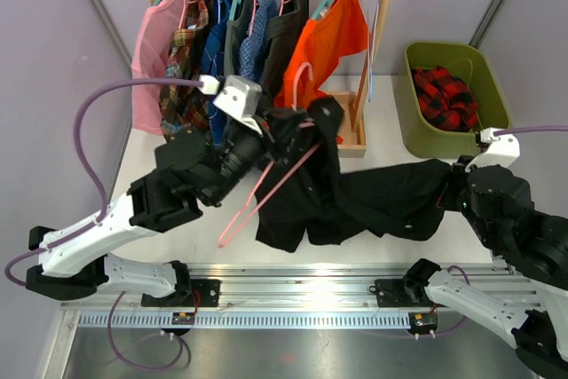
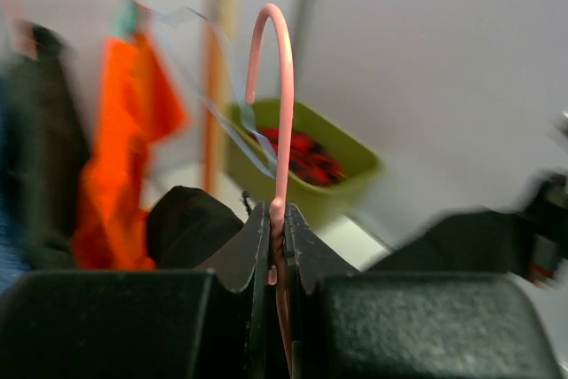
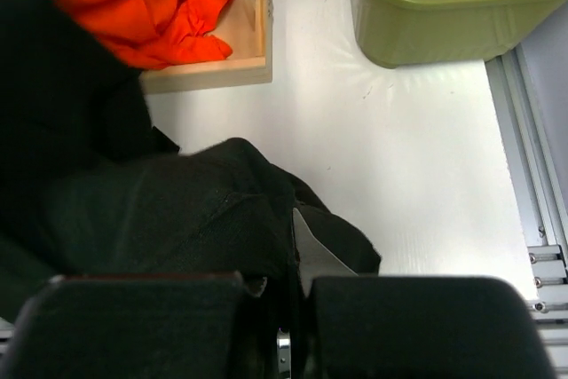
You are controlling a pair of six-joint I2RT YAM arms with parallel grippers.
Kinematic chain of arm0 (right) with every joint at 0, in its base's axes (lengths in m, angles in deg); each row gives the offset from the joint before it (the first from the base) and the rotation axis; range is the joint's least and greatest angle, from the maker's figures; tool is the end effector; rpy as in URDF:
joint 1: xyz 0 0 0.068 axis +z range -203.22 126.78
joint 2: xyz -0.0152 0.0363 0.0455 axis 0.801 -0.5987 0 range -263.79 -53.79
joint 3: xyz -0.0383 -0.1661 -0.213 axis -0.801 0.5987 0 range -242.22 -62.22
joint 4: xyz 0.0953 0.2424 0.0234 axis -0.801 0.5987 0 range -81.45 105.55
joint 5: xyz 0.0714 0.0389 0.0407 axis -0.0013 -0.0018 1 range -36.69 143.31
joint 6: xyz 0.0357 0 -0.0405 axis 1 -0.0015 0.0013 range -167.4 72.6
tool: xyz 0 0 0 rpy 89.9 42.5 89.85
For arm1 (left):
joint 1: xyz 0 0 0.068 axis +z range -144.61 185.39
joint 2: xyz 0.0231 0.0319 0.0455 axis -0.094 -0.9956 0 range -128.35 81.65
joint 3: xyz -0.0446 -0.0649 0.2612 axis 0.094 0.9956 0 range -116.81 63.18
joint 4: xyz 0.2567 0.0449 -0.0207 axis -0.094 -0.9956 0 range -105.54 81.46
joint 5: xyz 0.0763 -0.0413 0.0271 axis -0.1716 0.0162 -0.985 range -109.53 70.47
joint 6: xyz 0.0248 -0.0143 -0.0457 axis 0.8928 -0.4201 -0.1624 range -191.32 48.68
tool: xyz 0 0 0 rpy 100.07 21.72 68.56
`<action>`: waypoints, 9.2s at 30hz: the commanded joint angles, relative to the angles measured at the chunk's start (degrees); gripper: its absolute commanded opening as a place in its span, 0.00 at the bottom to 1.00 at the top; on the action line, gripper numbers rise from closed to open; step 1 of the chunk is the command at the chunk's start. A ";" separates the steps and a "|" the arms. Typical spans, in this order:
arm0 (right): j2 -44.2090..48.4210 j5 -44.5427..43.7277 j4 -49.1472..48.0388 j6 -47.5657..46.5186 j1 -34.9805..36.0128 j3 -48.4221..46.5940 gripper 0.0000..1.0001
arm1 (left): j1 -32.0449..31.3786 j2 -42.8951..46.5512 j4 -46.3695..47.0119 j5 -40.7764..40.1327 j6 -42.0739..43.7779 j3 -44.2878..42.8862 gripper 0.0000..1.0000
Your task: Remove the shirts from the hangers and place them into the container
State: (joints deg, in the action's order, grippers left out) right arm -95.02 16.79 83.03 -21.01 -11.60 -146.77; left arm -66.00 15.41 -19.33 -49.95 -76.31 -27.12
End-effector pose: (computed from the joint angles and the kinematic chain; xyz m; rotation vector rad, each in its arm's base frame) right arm 0.0488 0.0150 0.4462 0.1020 1.9980 0.0825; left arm 0.0856 -0.1978 0.5337 0.3478 1.3696 -0.7584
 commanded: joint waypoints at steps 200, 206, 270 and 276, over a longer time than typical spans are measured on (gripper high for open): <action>-8.16 34.13 0.85 -7.23 -0.05 -14.77 0.80 | -0.15 -55.66 -24.55 -34.27 -16.80 -44.96 0.00; -9.04 35.98 -0.03 -6.27 -0.06 -12.13 0.77 | 0.46 -57.42 -21.47 -34.71 -13.82 -47.69 0.00; -6.40 27.46 -1.44 -4.07 -0.05 -3.69 0.00 | 0.13 -31.96 -8.03 -11.15 -20.68 -20.81 0.99; -6.23 26.06 0.57 -4.95 -0.05 -6.67 0.00 | -9.00 -16.32 -1.36 -23.00 -10.05 -6.78 0.99</action>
State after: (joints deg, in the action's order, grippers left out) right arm -101.71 45.23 83.56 -24.55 -11.64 -149.75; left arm -69.80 -12.28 -30.15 -65.40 -93.07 -39.14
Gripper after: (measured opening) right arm 0.088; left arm 0.987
